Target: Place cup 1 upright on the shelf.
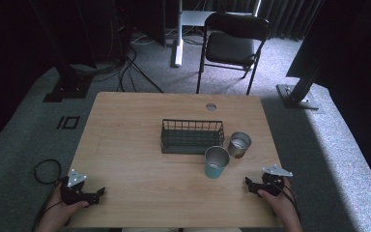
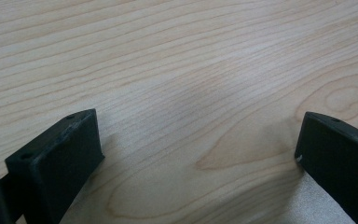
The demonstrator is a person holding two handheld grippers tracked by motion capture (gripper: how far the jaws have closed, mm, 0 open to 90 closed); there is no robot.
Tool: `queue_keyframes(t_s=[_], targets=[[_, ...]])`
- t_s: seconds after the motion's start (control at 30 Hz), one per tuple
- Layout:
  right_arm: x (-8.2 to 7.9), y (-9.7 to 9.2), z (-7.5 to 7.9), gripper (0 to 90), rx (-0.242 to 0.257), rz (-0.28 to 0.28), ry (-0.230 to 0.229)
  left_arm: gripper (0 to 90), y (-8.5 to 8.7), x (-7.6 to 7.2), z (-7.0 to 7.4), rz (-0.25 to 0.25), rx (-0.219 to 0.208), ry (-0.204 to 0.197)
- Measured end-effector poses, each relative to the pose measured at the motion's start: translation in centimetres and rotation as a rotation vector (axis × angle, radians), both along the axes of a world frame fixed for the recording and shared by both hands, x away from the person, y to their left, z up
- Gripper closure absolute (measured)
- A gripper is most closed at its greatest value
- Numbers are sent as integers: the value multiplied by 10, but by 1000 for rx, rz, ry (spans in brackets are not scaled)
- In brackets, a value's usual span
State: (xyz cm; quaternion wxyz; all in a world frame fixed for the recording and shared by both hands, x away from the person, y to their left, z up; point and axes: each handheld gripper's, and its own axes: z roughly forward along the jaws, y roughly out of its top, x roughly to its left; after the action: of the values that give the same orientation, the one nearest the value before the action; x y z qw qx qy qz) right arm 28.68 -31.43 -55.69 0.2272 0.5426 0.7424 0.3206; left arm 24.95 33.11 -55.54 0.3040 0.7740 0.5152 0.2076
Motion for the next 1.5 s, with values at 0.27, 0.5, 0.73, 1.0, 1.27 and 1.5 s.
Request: queue_keyframes(t_s=[0.27,0.5,0.73,1.0,1.27,1.5], targets=[[1,0,0,113,0,5,0,9,0,0,0,0,0,0],[0,0,0,113,-1,5,-1,10,-2,-3,0,-6,0,0],[1,0,0,113,-1,5,0,9,-3,-3,0,-25,-1,-2],[0,0,0,113,-1,5,0,10,-4,-2,1,-55,8,14],[1,0,0,113,0,5,0,10,-9,1,6,-60,42,13],[1,0,0,113,-1,5,0,10,-13,1,10,-81,35,17]])
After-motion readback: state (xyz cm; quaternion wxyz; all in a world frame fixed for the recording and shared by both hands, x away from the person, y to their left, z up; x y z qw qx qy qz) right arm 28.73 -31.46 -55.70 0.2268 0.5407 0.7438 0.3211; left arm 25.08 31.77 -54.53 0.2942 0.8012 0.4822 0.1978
